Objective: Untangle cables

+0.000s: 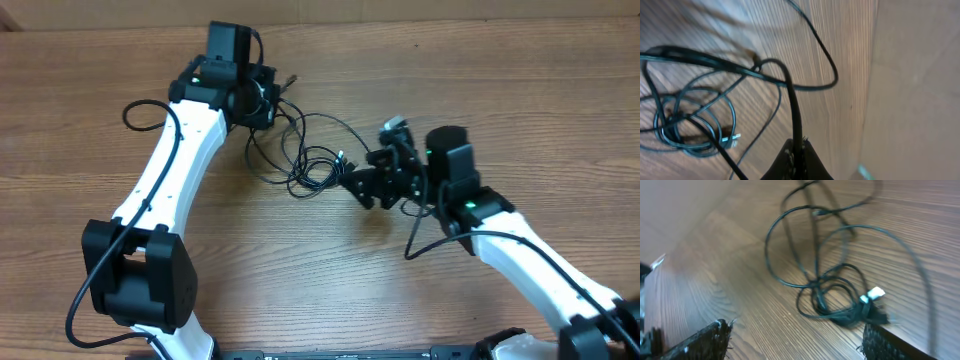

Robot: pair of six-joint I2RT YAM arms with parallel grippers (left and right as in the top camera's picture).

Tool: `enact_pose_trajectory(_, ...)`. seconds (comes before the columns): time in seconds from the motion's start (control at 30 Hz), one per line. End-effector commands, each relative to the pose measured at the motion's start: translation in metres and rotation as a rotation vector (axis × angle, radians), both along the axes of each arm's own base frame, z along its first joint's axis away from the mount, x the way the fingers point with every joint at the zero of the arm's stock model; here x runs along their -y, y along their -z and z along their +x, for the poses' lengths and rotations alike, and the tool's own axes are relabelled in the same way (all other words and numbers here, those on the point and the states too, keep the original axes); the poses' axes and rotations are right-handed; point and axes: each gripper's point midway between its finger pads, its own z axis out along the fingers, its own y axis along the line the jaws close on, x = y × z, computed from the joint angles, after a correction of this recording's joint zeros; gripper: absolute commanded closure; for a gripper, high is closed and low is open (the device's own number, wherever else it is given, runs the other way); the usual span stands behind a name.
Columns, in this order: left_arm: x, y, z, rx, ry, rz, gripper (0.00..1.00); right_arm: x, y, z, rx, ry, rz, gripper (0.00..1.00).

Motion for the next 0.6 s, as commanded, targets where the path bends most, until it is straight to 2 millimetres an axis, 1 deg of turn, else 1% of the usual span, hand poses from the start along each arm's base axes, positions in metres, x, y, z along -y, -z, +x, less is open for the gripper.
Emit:
enact_pose_trajectory(0.0, 0.023, -0.016, -0.003, 0.038, 0.109, -0.076, 0.96, -0.019, 0.017, -0.002, 0.012, -0.075, -0.015, 0.17)
enact_pose_trajectory(0.03, 0.03, -0.021, -0.002, 0.061, 0.151, -0.104, 0.96, -0.022, 0.019, -0.002, 0.012, -0.081, -0.015, 0.17)
enact_pose_trajectory(0.1, 0.049, -0.039, 0.003, 0.146, 0.259, -0.175, 0.96, -0.029, 0.024, 0.0, 0.022, -0.094, -0.01, 0.17)
enact_pose_trajectory(0.13, 0.055, -0.046, 0.005, 0.174, 0.284, -0.203, 0.95, -0.032, 0.024, 0.001, 0.032, -0.097, -0.003, 0.17)
enact_pose_trajectory(0.17, 0.058, -0.052, 0.007, 0.199, 0.298, -0.223, 0.95, -0.034, 0.023, 0.002, 0.041, -0.099, 0.005, 0.17)
enact_pose_trajectory(0.23, 0.061, -0.058, 0.011, 0.22, 0.291, -0.243, 0.96, -0.039, 0.016, 0.004, 0.065, -0.101, 0.025, 0.17)
enact_pose_trajectory(0.4, 0.062, -0.059, 0.013, 0.228, 0.284, -0.235, 0.96, -0.049, 0.006, 0.008, 0.144, -0.107, 0.037, 0.14)
enact_pose_trajectory(0.43, 0.061, -0.056, 0.013, 0.226, 0.28, -0.218, 0.96, -0.054, 0.006, 0.012, 0.197, -0.111, 0.021, 0.14)
enact_pose_trajectory(0.57, 0.063, -0.053, 0.008, 0.202, 0.287, -0.225, 0.96, -0.067, 0.014, 0.015, 0.246, -0.125, 0.02, 0.13)
